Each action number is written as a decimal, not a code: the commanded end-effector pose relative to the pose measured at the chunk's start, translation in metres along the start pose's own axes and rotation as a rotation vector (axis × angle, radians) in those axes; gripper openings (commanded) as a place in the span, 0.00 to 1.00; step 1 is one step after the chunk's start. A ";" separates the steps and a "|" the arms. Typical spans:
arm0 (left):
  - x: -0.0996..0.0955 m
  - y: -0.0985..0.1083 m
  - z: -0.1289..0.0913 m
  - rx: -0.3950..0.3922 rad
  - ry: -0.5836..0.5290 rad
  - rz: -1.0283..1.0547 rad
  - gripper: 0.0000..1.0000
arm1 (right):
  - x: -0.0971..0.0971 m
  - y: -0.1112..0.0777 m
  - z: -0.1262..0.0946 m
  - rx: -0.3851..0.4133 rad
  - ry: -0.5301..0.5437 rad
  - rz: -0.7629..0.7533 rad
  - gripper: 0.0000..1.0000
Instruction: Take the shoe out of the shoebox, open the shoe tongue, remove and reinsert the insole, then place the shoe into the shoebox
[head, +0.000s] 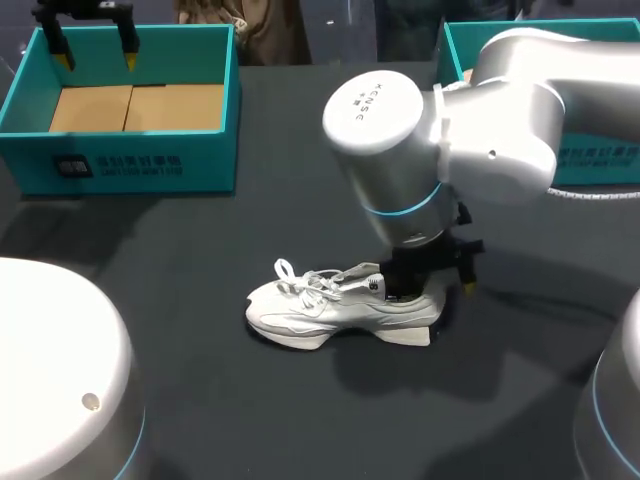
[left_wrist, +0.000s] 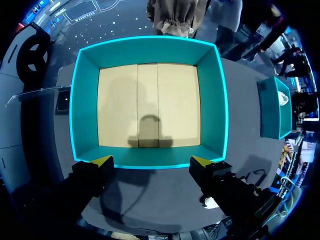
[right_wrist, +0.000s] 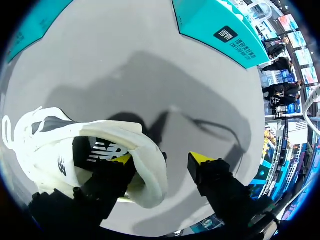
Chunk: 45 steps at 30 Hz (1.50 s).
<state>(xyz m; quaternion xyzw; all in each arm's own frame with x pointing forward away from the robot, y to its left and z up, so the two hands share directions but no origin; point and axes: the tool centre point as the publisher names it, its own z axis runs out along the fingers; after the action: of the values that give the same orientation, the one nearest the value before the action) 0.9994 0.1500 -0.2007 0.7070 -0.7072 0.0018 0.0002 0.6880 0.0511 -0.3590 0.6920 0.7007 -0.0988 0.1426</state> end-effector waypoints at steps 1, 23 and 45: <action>0.000 0.000 0.000 -0.001 -0.001 0.000 1.00 | -0.001 -0.001 -0.011 -0.016 0.008 -0.006 1.00; 0.000 0.000 0.000 -0.001 -0.001 0.000 1.00 | -0.031 -0.003 -0.087 -0.191 0.376 -0.295 1.00; 0.000 0.000 0.000 -0.001 -0.001 0.000 1.00 | -0.045 -0.001 -0.106 -0.483 0.690 -0.551 1.00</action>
<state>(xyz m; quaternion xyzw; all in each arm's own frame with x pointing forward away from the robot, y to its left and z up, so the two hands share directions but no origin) 0.9994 0.1500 -0.2007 0.7070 -0.7072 0.0018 0.0002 0.6919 0.0646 -0.2480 0.5262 0.8363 0.1162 0.1012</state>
